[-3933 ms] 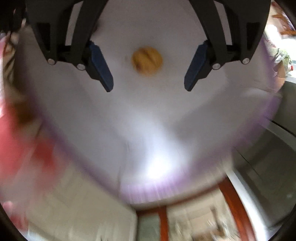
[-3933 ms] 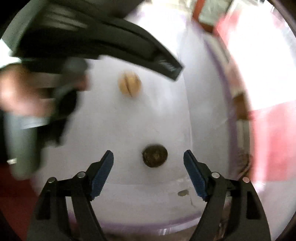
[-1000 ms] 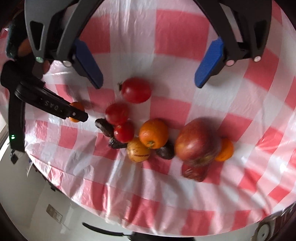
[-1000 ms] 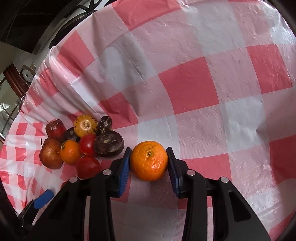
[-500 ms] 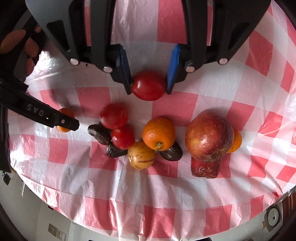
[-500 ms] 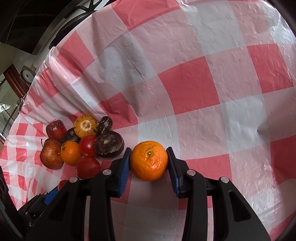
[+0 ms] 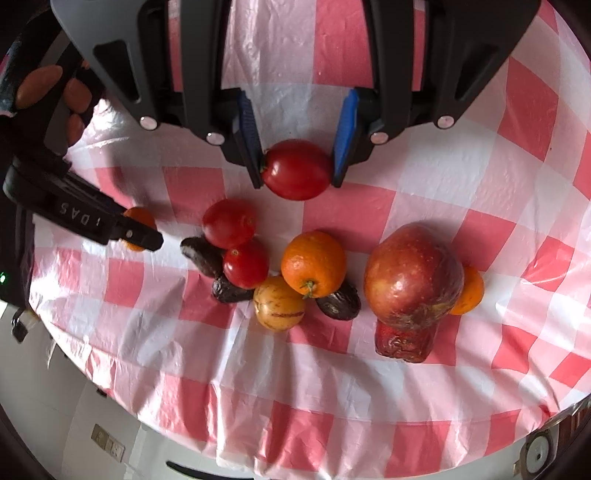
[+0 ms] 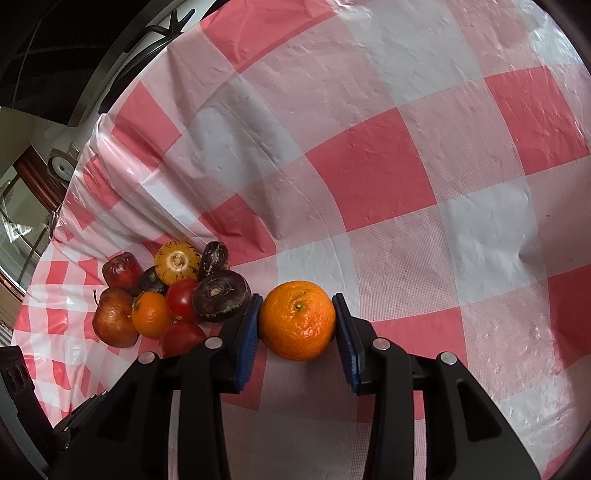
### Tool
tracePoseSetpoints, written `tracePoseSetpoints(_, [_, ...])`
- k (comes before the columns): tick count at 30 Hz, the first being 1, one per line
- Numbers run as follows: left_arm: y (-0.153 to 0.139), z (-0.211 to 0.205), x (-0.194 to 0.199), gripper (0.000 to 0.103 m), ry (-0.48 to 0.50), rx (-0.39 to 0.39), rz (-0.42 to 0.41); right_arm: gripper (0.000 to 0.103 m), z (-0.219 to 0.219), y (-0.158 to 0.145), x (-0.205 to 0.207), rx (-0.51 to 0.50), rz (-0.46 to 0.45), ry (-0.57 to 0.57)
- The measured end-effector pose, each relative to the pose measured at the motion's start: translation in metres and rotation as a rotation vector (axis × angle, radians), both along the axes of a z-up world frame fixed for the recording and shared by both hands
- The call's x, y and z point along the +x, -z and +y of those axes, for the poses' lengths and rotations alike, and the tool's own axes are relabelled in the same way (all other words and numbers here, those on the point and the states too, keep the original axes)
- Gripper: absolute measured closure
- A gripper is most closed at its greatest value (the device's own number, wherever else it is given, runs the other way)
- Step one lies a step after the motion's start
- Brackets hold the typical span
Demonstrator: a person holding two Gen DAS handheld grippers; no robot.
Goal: Organize fruits
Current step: 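Carry the tomato and orange into the white box and open both tools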
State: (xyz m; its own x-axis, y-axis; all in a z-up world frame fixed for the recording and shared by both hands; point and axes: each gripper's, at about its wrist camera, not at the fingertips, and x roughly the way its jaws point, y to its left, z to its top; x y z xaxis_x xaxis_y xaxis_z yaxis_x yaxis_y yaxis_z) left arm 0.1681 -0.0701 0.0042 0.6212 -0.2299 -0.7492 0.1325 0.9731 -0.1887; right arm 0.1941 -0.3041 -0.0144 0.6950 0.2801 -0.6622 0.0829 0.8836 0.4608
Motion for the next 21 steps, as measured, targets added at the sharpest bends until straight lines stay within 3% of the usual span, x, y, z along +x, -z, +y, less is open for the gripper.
tracePoseSetpoints(8, [-0.012,0.035,-0.037,0.066,-0.09,-0.091,-0.081,0.065,-0.005,-0.007,-0.013,0.005,-0.041,0.011])
tracePoseSetpoints(12, [-0.013,0.054,-0.067,0.066,-0.144,-0.097,-0.081,0.065,0.007,-0.006,-0.033,-0.009,-0.002,-0.007])
tracePoseSetpoints(21, [-0.009,0.105,-0.14,0.066,-0.223,-0.126,-0.022,0.065,0.066,-0.008,-0.117,0.078,-0.009,-0.078])
